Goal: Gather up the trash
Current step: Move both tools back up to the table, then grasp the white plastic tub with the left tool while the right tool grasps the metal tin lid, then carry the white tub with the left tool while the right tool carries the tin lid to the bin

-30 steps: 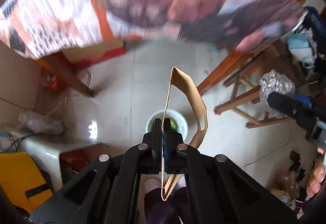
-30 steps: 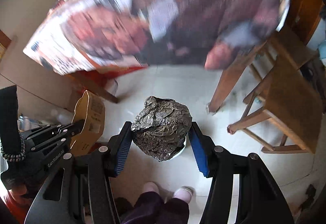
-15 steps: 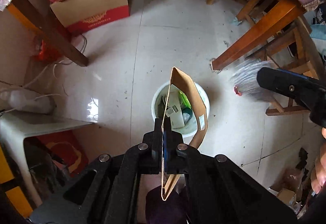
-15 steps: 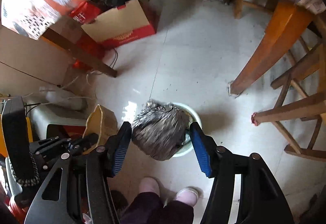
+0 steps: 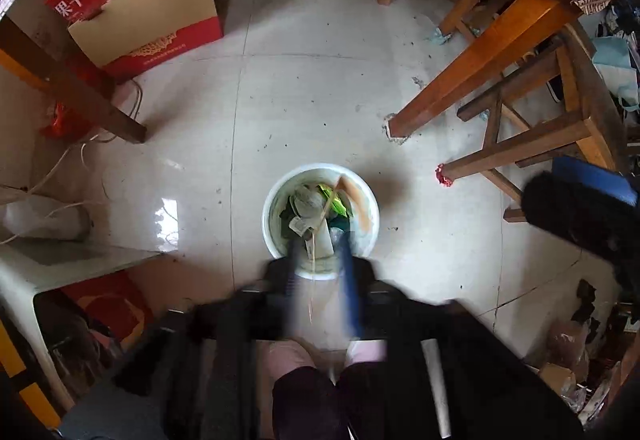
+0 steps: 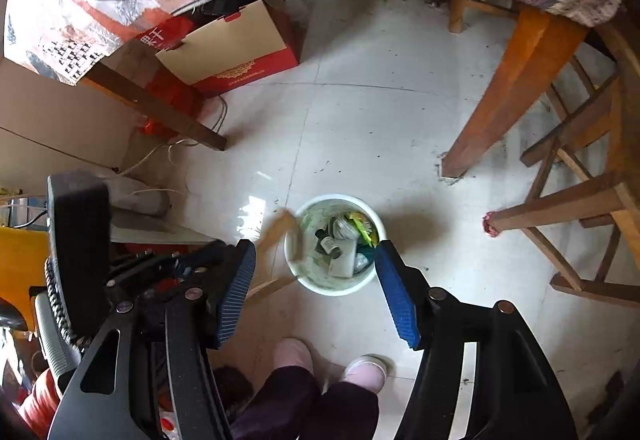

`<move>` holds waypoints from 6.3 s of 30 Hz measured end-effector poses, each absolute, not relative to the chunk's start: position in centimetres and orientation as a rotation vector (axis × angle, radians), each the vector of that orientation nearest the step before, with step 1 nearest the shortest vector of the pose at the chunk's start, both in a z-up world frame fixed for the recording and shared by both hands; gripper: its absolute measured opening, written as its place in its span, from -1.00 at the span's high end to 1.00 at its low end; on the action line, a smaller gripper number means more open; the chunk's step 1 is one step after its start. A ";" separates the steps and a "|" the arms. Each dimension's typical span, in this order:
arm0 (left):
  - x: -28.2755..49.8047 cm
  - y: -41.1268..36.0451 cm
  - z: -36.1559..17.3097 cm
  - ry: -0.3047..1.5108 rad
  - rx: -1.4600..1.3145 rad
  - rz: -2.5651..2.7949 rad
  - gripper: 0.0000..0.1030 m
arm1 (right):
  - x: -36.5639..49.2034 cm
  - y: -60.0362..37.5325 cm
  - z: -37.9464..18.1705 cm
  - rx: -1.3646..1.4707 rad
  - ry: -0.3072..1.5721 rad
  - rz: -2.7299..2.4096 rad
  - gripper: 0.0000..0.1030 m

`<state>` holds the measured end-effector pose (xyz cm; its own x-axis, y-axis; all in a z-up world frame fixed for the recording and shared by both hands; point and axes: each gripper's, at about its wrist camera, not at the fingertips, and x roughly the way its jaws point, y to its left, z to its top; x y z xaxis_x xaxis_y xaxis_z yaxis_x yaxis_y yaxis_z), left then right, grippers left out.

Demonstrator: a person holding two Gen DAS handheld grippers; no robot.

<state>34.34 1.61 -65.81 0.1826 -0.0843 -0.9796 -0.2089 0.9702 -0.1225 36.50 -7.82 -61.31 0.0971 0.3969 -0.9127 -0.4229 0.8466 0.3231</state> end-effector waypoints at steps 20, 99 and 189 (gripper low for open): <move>30.8 4.1 -44.0 1.227 -0.218 0.101 0.17 | 34.2 -8.9 -44.9 0.014 1.243 0.591 -0.13; 76.3 28.6 -25.7 1.027 -0.236 0.158 0.14 | 70.0 3.7 -19.1 0.041 0.871 0.371 -0.94; 29.3 10.2 -7.0 0.611 -0.164 0.151 0.92 | 35.2 -11.6 -11.9 0.122 0.631 0.441 0.94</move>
